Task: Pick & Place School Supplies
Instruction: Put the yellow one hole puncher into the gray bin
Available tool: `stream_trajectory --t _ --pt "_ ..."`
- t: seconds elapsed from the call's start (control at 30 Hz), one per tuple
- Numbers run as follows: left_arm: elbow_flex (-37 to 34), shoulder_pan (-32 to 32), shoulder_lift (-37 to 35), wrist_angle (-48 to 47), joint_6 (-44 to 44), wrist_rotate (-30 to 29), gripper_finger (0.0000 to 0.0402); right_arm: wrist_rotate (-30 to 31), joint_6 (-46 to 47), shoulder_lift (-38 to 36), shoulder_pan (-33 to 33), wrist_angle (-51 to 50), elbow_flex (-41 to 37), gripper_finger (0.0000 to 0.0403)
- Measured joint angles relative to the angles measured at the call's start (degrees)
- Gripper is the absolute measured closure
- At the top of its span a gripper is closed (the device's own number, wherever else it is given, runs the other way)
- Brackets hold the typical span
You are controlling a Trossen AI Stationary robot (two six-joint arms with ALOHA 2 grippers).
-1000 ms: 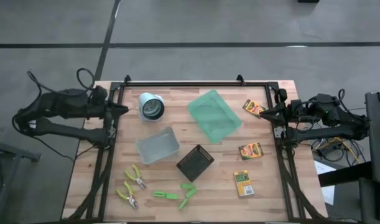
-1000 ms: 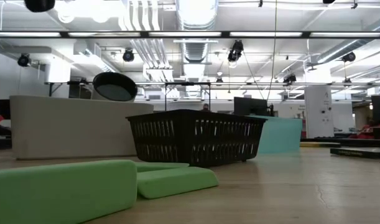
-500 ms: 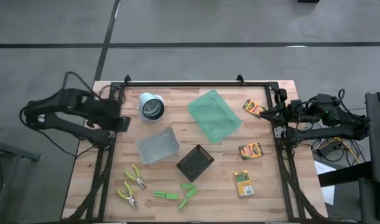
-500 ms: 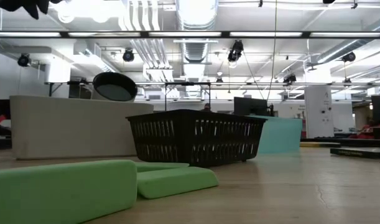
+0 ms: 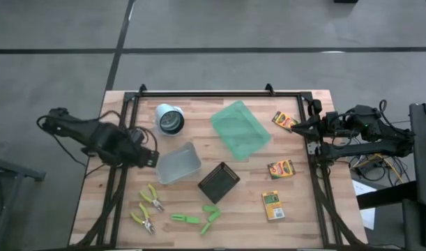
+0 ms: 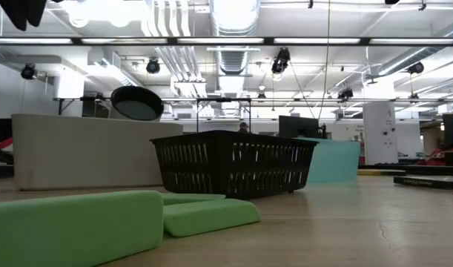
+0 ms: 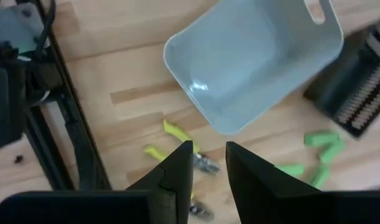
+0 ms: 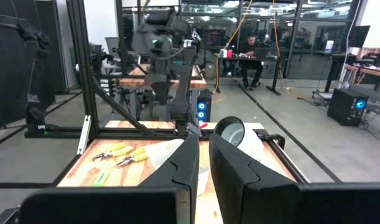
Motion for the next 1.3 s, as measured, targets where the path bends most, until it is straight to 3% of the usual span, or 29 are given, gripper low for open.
stream_trajectory --t 0.2,0.4,0.67,0.77,1.1,1.3 --pt "-0.56 -7.82 4.62 -1.80 -17.08 -2.02 0.0301 0.00 0.00 0.02 0.00 0.00 0.00 0.0367" --pt "-3.08 -10.61 7.53 -1.49 -28.02 -0.33 0.0301 0.00 -0.01 0.00 0.02 0.00 0.00 0.0367" --pt "-8.01 -11.01 7.78 6.05 -33.10 2.66 0.0301 0.00 0.00 0.00 0.01 0.00 0.00 0.0367" --pt "-11.32 -11.94 7.78 11.19 -38.32 3.90 0.0301 0.00 0.00 0.02 0.02 0.00 0.00 0.0367" --pt "-23.58 -12.29 7.71 30.74 -43.83 5.81 0.0305 0.00 0.00 0.00 0.02 -0.02 0.00 0.0367" --pt "-27.59 -12.62 7.71 33.35 -46.80 6.20 0.0305 0.00 -0.02 0.00 0.00 0.00 0.00 0.0367"
